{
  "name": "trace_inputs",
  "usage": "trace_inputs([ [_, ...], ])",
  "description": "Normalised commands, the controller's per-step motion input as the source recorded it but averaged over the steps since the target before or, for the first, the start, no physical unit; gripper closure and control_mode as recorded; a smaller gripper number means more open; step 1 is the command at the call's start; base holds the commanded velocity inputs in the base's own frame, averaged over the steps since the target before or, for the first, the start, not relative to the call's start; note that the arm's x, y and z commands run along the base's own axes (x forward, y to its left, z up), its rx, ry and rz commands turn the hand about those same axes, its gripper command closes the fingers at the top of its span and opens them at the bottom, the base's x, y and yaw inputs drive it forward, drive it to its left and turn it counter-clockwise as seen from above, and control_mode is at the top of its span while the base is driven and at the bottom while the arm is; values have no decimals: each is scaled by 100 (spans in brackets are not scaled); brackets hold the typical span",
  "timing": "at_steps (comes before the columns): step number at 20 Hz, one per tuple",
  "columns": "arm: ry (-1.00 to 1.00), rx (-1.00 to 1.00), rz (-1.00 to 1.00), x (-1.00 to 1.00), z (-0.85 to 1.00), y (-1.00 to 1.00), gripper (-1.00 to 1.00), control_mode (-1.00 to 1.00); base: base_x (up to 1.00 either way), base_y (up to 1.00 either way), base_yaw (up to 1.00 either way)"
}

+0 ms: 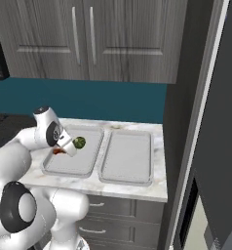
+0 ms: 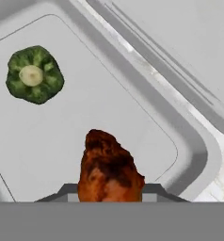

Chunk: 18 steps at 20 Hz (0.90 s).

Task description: Place one broccoli and one chicken drumstick in each tupperware on the nearby counter, to pack two identical lunches.

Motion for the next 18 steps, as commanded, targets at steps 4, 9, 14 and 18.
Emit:
trace_inputs([
  [4,0,0,-9,1,-44,0,100,-100,0,0,0],
  [9,0,1,-7,15,-28,0,100,-100,0,0,0],
  [14,0,1,-7,25,-23,0,100,-100,0,0,0],
  [18,0,0,-8,28,-25,0,100,-100,0,0,0],
])
